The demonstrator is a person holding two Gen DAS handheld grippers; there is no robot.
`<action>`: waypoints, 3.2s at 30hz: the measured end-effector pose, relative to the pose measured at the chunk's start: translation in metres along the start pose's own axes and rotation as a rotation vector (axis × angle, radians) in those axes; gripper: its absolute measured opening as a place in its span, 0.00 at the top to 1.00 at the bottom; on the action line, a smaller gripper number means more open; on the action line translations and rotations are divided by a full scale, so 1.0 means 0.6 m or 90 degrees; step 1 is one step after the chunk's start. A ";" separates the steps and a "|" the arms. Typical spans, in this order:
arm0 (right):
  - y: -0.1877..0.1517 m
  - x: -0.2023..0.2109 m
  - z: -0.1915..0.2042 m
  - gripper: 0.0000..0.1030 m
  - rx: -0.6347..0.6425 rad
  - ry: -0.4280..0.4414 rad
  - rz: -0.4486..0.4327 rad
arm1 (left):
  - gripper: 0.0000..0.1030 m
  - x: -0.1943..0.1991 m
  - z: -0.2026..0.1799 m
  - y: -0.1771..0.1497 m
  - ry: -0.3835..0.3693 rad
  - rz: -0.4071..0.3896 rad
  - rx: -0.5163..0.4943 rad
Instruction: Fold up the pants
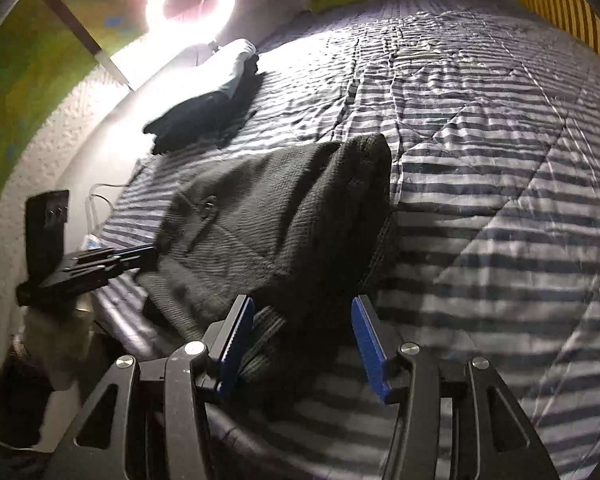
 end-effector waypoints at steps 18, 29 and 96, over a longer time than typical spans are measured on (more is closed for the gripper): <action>0.052 -0.093 -0.069 0.20 -0.069 -0.065 0.071 | 0.25 -0.101 0.106 0.062 -0.011 0.101 0.136; 0.065 -0.117 -0.060 0.37 -0.074 0.022 0.080 | 0.52 -0.118 0.104 0.058 -0.072 0.089 0.162; 0.715 -0.492 0.285 0.72 0.214 0.009 -0.073 | 0.58 -0.004 0.701 0.515 0.235 -0.161 0.361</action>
Point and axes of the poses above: each gripper's, at about its wrist camera, not at the fingertips, and x roughly against the way its jaws point, z to its left, y to its top, the point moved 6 cm from there along -x, roughly the way its jaws point, and after that the axes turned 3 degrees about y, right-handed, at the moved point
